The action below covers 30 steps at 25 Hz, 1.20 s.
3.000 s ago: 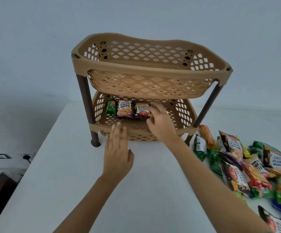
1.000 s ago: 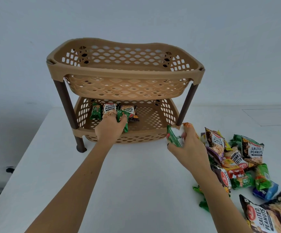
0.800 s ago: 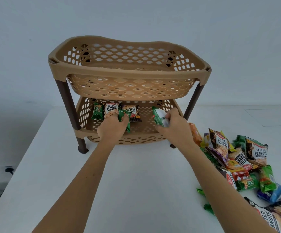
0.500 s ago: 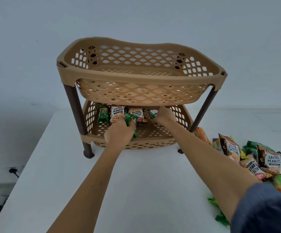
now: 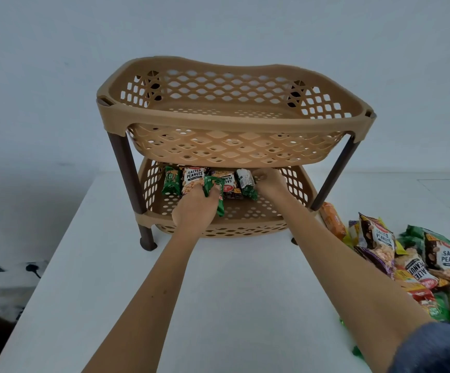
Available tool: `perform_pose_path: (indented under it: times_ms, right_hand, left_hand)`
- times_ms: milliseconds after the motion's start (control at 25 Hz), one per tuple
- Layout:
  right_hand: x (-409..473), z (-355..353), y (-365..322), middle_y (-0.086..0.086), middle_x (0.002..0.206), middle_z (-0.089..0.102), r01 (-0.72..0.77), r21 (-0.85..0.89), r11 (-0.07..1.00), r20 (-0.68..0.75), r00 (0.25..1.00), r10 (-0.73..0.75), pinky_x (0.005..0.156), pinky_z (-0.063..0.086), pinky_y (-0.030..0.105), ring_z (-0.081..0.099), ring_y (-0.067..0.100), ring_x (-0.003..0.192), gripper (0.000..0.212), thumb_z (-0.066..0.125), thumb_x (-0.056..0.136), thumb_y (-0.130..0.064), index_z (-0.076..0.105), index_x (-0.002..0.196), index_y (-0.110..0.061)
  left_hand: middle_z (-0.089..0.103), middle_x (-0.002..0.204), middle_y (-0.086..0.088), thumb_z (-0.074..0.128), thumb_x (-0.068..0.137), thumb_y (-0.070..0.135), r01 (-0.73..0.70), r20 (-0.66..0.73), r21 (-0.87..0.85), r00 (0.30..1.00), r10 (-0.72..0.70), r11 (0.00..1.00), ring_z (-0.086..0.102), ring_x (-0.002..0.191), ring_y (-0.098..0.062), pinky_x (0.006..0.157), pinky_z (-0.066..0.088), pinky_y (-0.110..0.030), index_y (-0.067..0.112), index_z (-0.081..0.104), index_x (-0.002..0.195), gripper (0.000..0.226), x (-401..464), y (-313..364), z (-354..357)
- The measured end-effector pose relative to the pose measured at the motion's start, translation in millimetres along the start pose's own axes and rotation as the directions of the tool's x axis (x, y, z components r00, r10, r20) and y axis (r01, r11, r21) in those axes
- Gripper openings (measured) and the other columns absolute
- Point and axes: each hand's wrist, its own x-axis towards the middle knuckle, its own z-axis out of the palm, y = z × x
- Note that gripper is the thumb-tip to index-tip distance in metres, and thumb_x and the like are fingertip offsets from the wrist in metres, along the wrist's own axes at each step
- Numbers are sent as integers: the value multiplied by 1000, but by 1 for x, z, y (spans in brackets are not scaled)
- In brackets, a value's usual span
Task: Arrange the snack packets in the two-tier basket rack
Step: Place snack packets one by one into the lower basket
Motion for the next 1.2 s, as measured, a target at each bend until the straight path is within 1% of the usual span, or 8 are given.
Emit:
perform_pose_path:
  times_ms: [160,320,440,560,720,840,1000,1200]
  right_hand:
    - [-47,-2,-21,9,98,74,-150,454,878,248,968,37,62,57,23,71,17,80,24,67,88,-24,67,106,-8]
    - [-71,4,-39,10,99,72,-276,497,823,496,868,-8,64,58,27,70,20,85,38,73,82,-34,64,110,-10]
    - [-69,10,-40,6,102,67,-271,505,820,415,909,45,60,55,27,64,19,87,33,77,77,-20,64,105,-9]
    - [-47,3,-24,5,96,64,-165,524,835,139,984,107,62,55,27,63,14,80,48,80,73,-23,56,113,-8]
    - [0,-19,8,2,85,67,-104,81,991,-273,954,123,52,40,24,62,16,70,40,76,76,-34,59,105,-11]
    - [27,-16,23,8,92,68,-210,-87,974,-199,961,190,63,53,32,65,23,79,35,77,77,-30,59,95,-6]
    - [47,-5,28,12,107,63,-279,145,949,-48,956,288,85,57,43,64,26,94,43,74,82,-19,55,115,0]
    - [46,-7,29,18,114,63,-279,48,959,0,960,279,85,57,43,64,31,101,30,61,89,-3,58,119,1]
  left_hand:
    - [62,80,-1,36,92,59,26,-7,-164,1000,-28,986,63,77,-23,76,47,-39,17,39,101,43,-3,2,-1]
    - [53,71,1,37,96,50,-63,-48,-253,997,53,965,58,69,-23,66,41,-37,12,38,102,38,-7,2,0]
    - [55,74,0,32,101,38,-164,25,-266,984,177,950,59,72,-25,60,37,-34,10,46,109,32,-12,7,-3]
    - [68,89,-6,33,101,32,-373,-22,73,927,375,925,65,87,-27,79,46,-39,11,53,116,33,-30,-1,3]
    - [66,121,-3,33,97,36,-453,-146,376,833,534,809,54,122,-22,110,33,-49,14,61,118,42,-63,-32,21]
    - [59,131,-8,41,94,35,-472,-119,509,790,601,720,48,129,-27,112,29,-51,10,54,131,46,-69,-52,33]
    - [57,130,-10,42,93,35,-458,-125,554,780,614,695,46,127,-28,114,23,-50,10,47,136,50,-65,-57,40]
    - [57,129,-11,44,92,34,-441,-132,556,790,599,705,45,128,-28,114,21,-50,9,47,135,50,-66,-55,42]
